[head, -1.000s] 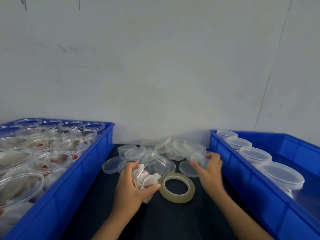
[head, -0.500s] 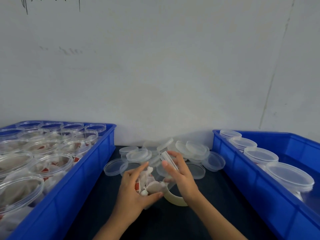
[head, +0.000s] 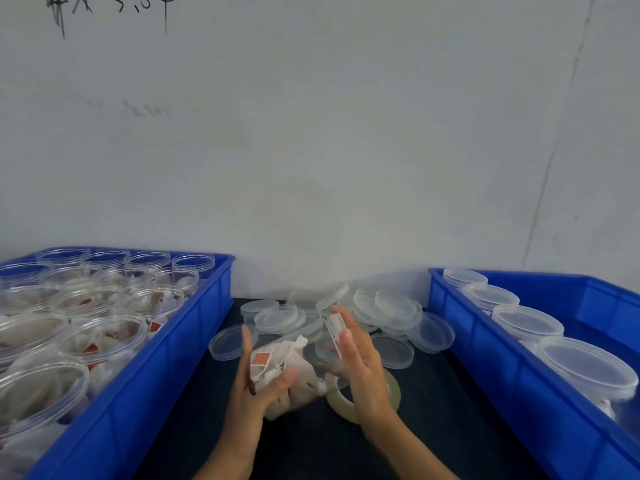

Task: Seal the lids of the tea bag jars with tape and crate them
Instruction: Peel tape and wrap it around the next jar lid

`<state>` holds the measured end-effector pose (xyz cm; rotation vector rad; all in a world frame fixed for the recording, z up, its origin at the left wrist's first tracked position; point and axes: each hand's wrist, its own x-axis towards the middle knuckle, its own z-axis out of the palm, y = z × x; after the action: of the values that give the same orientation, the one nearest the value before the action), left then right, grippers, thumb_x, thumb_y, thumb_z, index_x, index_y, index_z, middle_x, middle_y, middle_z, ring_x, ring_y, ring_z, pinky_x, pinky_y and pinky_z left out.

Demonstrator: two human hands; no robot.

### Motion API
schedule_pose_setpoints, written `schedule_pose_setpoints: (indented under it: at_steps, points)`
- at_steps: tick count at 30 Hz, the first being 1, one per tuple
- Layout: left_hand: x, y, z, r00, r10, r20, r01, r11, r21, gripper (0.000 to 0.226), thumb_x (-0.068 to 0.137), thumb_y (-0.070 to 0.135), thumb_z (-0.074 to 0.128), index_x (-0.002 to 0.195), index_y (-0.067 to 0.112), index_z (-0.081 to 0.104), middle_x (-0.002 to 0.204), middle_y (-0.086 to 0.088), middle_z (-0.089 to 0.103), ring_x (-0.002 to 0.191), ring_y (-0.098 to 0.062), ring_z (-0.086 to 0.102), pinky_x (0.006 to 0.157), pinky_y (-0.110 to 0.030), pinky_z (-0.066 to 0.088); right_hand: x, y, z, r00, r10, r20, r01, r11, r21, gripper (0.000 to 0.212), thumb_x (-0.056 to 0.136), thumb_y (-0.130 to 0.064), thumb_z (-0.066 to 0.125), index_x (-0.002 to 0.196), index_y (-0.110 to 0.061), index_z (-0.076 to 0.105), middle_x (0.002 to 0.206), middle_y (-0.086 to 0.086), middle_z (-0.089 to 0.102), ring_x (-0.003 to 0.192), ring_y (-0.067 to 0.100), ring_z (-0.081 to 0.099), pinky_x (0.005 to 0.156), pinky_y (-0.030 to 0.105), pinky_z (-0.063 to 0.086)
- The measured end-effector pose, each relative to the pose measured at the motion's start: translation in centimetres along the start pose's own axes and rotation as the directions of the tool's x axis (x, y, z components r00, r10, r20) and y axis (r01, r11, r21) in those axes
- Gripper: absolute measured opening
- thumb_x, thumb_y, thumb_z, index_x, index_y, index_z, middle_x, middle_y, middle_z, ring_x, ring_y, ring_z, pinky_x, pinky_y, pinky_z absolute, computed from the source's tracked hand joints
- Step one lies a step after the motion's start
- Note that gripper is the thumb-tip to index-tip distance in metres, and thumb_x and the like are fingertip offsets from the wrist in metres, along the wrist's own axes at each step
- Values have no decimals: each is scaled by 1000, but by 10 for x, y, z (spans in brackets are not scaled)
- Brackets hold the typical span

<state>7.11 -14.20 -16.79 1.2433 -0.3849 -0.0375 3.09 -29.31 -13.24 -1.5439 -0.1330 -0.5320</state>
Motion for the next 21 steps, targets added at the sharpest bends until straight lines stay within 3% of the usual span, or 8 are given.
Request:
schedule_pose_setpoints:
  at_steps: [2,4,6,8,11,14,17,21]
  points:
    - [1,5,-4,998,-66,-6,66,997,-31,108,45,44,86,138,55,32,127,13,61,115,-12,59,99,-35,44,-1,-3,1,996,-85,26,88,990,-112,44,90,-52,49,129,-36,56,129,0,51,115,0,53,99,27,48]
    - [-1,10,-4,984,-171,44,173,983,-59,80,57,45,82,131,46,52,118,3,70,104,-19,68,87,-36,52,-3,-8,0,985,-163,61,171,970,-173,41,87,-49,51,126,-37,57,123,2,53,109,-6,53,92,11,41]
    - [-4,18,-2,958,-267,104,271,963,-18,46,64,54,65,107,41,71,104,-3,75,87,-19,73,67,-31,55,-3,-8,-2,962,-256,92,270,942,-198,46,86,-50,50,127,-33,58,115,5,53,106,6,54,91,16,42]
    - [-6,25,-4,919,-367,142,366,930,36,48,64,62,59,100,34,75,97,-11,75,72,-22,71,56,-27,50,-4,-8,-6,926,-357,124,376,903,-208,47,87,-44,48,129,-26,59,112,5,52,104,18,55,91,26,45]
    - [-9,35,-16,796,-493,351,502,862,72,63,69,69,54,101,19,77,94,-19,71,70,-28,65,51,-26,44,-8,-4,-8,870,-468,154,493,837,-238,45,89,-39,48,129,-22,59,116,5,52,109,25,55,93,26,44]
    - [-1,37,-21,734,-567,375,576,811,98,68,69,69,55,102,14,76,93,-21,69,69,-29,64,52,-26,46,-10,0,-6,849,-503,163,528,796,-294,47,94,-50,43,132,-25,56,119,4,51,110,25,55,91,28,46]
    - [-5,32,-13,828,-491,271,506,862,19,63,67,61,61,111,17,71,97,-18,72,73,-28,69,58,-31,53,-7,1,-3,905,-409,121,426,866,-262,43,93,-44,43,132,-32,55,118,1,54,112,24,55,96,40,47]
    - [-9,24,4,971,-234,47,235,972,-15,62,67,52,78,121,36,52,117,-5,69,102,-21,68,84,-37,55,-5,-8,5,971,-233,50,238,961,-142,44,89,-48,44,127,-31,58,123,-14,59,122,16,53,103,50,43]
